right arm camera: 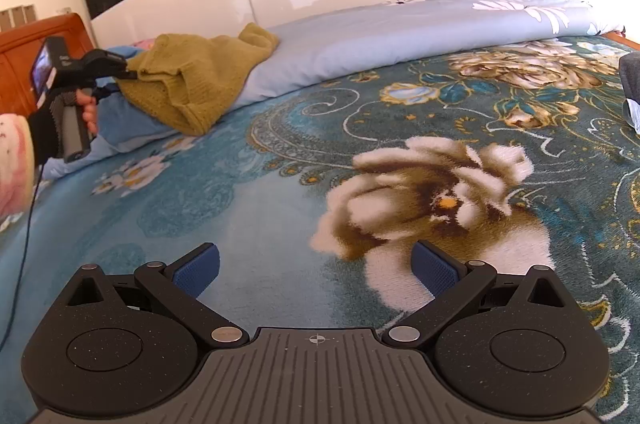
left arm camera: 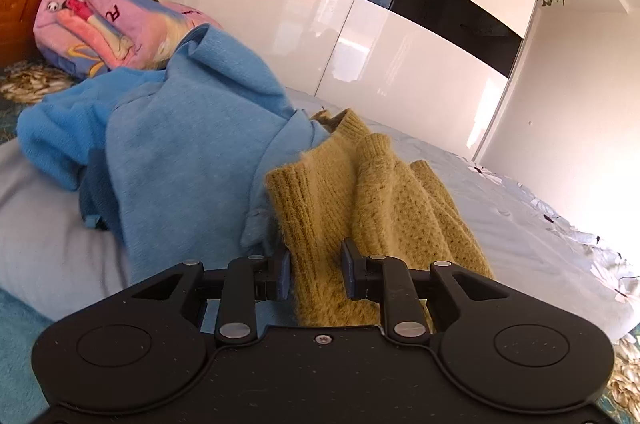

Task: Fold clothes
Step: 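Grasp the yellow sweater with the left gripper and lift it off the pile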

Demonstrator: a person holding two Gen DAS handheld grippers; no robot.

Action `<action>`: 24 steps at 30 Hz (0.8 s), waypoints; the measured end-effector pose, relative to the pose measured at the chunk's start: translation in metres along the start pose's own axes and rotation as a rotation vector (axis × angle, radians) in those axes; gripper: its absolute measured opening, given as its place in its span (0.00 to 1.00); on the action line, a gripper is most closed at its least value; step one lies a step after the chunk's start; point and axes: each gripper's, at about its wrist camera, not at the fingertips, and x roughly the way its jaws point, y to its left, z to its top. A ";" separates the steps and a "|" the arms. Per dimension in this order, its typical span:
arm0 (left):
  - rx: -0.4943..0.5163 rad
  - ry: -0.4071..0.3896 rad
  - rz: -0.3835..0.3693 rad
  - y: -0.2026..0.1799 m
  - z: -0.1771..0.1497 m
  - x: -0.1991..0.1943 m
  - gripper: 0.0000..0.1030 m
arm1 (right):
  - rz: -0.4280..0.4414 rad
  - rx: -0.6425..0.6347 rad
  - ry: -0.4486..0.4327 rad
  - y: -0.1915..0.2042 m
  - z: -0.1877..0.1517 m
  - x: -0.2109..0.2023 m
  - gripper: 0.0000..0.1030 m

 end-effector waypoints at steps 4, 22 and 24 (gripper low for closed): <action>-0.024 -0.012 0.046 -0.003 -0.003 0.006 0.20 | 0.004 0.004 -0.001 -0.001 0.000 -0.001 1.00; -0.125 -0.052 -0.131 -0.043 0.036 -0.087 0.05 | -0.016 0.035 -0.063 0.011 0.015 -0.055 1.00; -0.139 -0.048 -0.150 -0.045 0.038 -0.104 0.05 | -0.016 0.031 -0.087 0.015 0.018 -0.069 1.00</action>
